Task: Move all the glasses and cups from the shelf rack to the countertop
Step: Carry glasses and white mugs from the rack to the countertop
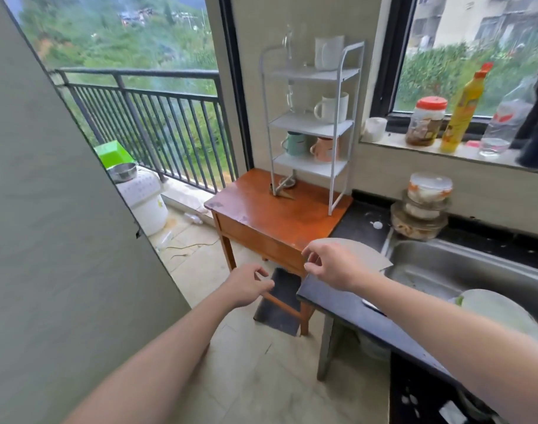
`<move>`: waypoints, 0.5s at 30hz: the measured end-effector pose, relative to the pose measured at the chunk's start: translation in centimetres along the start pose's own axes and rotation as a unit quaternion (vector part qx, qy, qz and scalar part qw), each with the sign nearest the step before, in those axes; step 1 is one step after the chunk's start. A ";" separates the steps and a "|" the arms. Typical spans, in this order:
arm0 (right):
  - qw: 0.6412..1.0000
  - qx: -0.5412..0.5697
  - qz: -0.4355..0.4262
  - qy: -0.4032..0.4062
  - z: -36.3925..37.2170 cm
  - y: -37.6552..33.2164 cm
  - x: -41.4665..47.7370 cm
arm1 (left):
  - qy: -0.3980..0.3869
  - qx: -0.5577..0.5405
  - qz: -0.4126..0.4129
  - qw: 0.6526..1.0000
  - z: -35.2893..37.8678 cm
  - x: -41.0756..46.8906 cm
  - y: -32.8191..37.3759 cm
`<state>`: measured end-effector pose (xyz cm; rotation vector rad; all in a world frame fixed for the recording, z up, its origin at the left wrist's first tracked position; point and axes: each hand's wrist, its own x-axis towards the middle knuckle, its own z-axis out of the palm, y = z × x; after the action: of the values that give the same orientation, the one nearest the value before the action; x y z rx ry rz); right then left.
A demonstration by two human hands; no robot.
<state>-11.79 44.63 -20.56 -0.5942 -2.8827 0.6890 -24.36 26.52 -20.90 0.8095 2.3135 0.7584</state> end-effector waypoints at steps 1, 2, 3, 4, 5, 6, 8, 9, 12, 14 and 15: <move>1.000 0.000 0.002 0.000 -0.4 0.5 2.1 | 0.004 -0.006 -0.001 1.000 -0.7 1.8 0.3; 1.000 0.002 0.005 0.002 -0.9 1.0 4.2 | 0.008 -0.008 -0.001 1.000 -1.6 3.6 0.8; 1.000 -0.001 0.005 0.008 -1.5 1.4 6.3 | 0.008 -0.002 0.003 1.000 -2.5 5.3 1.3; 1.000 -0.006 0.003 0.016 -2.2 1.7 8.3 | 0.008 0.006 0.007 1.000 -3.4 7.0 1.8; 1.000 -0.009 -0.002 0.023 -3.0 1.9 10.3 | 0.012 0.009 0.012 1.000 -4.4 8.6 2.4; 0.999 -0.011 -0.009 0.033 -3.9 2.0 12.3 | 0.019 0.006 0.018 1.000 -5.6 10.1 3.0; 0.998 -0.011 -0.025 0.054 -5.7 1.9 16.0 | 0.040 -0.012 0.028 0.999 -7.9 13.1 4.0; 0.998 -0.011 -0.030 0.063 -6.5 1.8 17.7 | 0.047 -0.020 0.032 0.998 -8.9 14.5 4.3; 0.996 -0.013 -0.033 0.084 -8.3 1.3 22.1 | 0.051 -0.021 0.044 0.997 -11.4 18.3 4.6; 0.994 -0.008 -0.030 0.105 -9.2 1.1 24.9 | 0.046 -0.026 0.053 0.997 -13.1 20.9 5.0; 0.992 -0.007 -0.032 0.121 -9.7 0.9 26.3 | 0.044 -0.027 0.059 0.997 -14.0 22.2 5.2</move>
<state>-33.59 59.88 -11.71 -0.5441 -2.6719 0.5463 -46.30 40.71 -15.07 0.9111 2.3279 0.9220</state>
